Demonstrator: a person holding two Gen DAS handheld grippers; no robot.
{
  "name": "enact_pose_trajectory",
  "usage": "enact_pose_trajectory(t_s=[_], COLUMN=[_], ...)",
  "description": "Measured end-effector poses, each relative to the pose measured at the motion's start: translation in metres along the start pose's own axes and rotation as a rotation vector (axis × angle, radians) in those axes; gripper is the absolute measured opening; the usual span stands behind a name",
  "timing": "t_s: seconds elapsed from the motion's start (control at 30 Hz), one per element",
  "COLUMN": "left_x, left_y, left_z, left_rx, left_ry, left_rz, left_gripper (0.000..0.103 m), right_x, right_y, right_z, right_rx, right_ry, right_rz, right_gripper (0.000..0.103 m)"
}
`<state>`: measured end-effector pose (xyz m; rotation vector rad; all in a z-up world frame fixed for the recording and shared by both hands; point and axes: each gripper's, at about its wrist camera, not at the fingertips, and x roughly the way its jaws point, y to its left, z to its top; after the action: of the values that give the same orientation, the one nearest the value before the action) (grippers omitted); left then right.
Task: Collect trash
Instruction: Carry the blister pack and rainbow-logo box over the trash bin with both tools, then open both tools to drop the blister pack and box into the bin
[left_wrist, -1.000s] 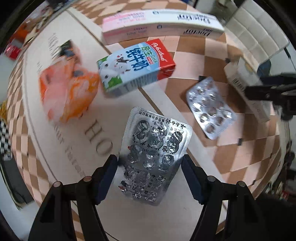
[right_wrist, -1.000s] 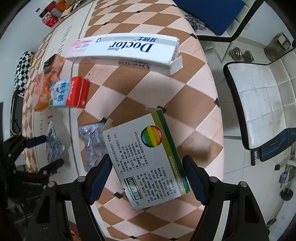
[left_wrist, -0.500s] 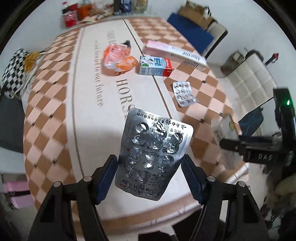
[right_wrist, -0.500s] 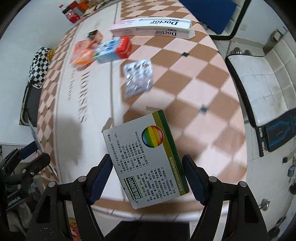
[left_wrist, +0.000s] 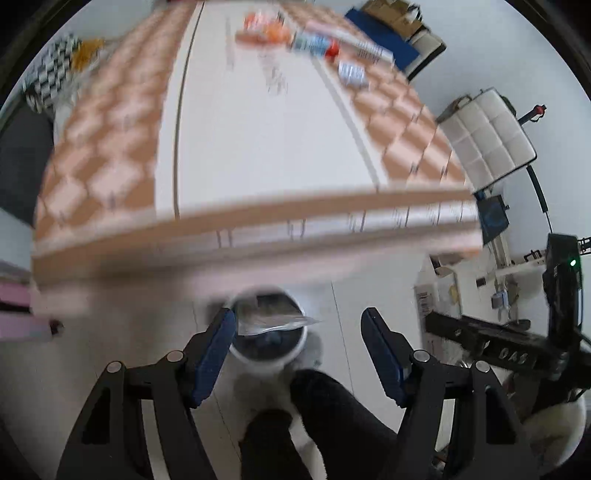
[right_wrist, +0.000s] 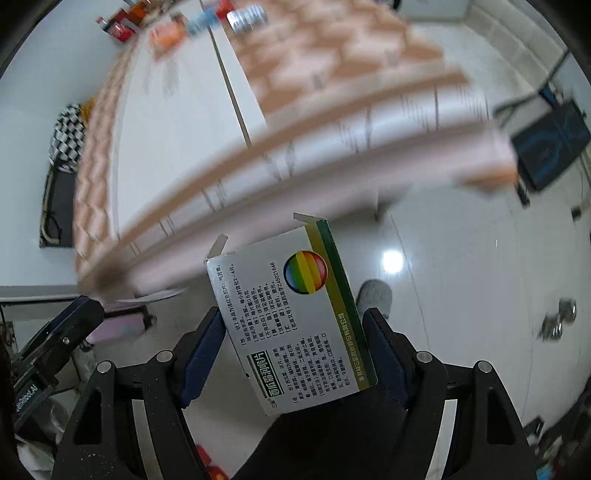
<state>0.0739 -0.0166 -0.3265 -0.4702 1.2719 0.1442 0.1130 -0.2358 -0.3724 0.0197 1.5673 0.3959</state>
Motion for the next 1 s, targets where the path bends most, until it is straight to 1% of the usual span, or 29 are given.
enact_pose_trajectory(t_s=[0.03, 0.13, 0.2, 0.23, 0.3, 0.37, 0.4, 0.47, 0.5, 0.6, 0.67, 0.73, 0.77, 0.8, 0.83, 0.87, 0.9, 1.0], left_x=[0.008, 0.056, 0.103, 0.124, 0.162, 0.211, 0.23, 0.271, 0.285, 0.329, 0.346, 0.357, 0.363, 0.366, 0.369, 0.367, 0.366, 0.359], left_y=[0.001, 0.014, 0.029, 0.036, 0.05, 0.069, 0.077, 0.096, 0.103, 0.121, 0.126, 0.129, 0.13, 0.13, 0.13, 0.131, 0.131, 0.13], left_z=[-0.009, -0.031, -0.041, -0.045, -0.051, -0.057, -0.06, -0.068, -0.071, -0.085, -0.094, -0.1, -0.103, -0.104, -0.107, -0.107, -0.109, -0.108], left_rx=[-0.003, -0.056, -0.1, -0.119, -0.154, -0.181, -0.193, -0.221, -0.226, -0.221, -0.221, -0.221, -0.217, -0.213, -0.205, -0.202, -0.201, -0.202], left_ry=[0.016, 0.08, 0.119, 0.138, 0.162, 0.195, 0.214, 0.239, 0.246, 0.265, 0.274, 0.279, 0.283, 0.286, 0.284, 0.28, 0.277, 0.265], left_rz=[0.004, -0.011, -0.031, -0.038, -0.035, -0.036, -0.023, 0.017, 0.026, 0.081, 0.109, 0.123, 0.141, 0.151, 0.17, 0.179, 0.187, 0.205], left_gripper=[0.068, 0.068, 0.068, 0.068, 0.066, 0.066, 0.066, 0.067, 0.067, 0.069, 0.069, 0.072, 0.081, 0.093, 0.096, 0.097, 0.097, 0.097], right_x=[0.014, 0.072, 0.11, 0.136, 0.183, 0.226, 0.253, 0.29, 0.317, 0.37, 0.4, 0.418, 0.423, 0.43, 0.433, 0.436, 0.435, 0.426], right_y=[-0.004, -0.022, -0.032, -0.04, -0.052, -0.061, -0.067, -0.073, -0.078, -0.079, -0.077, -0.073, -0.076, -0.076, -0.076, -0.077, -0.076, -0.069], right_z=[-0.008, -0.031, -0.037, -0.04, -0.042, -0.041, -0.041, -0.037, -0.037, -0.03, -0.026, -0.019, -0.02, -0.019, -0.017, -0.016, -0.014, -0.011], right_rx=[0.006, 0.02, 0.035, 0.045, 0.063, 0.079, 0.095, 0.105, 0.113, 0.11, 0.095, 0.079, 0.07, 0.055, 0.047, 0.039, 0.032, -0.007], right_ry=[0.019, 0.075, 0.097, 0.108, 0.123, 0.141, 0.148, 0.161, 0.171, 0.201, 0.207, 0.209, 0.21, 0.212, 0.21, 0.207, 0.2, 0.178], right_rz=[-0.004, -0.023, -0.021, -0.021, -0.017, -0.009, 0.002, 0.004, 0.01, 0.003, -0.009, -0.017, -0.013, -0.025, -0.035, -0.034, -0.037, -0.059], right_gripper=[0.078, 0.077, 0.077, 0.077, 0.077, 0.077, 0.077, 0.077, 0.077, 0.077, 0.077, 0.078, 0.078, 0.078, 0.085, 0.091, 0.1, 0.1])
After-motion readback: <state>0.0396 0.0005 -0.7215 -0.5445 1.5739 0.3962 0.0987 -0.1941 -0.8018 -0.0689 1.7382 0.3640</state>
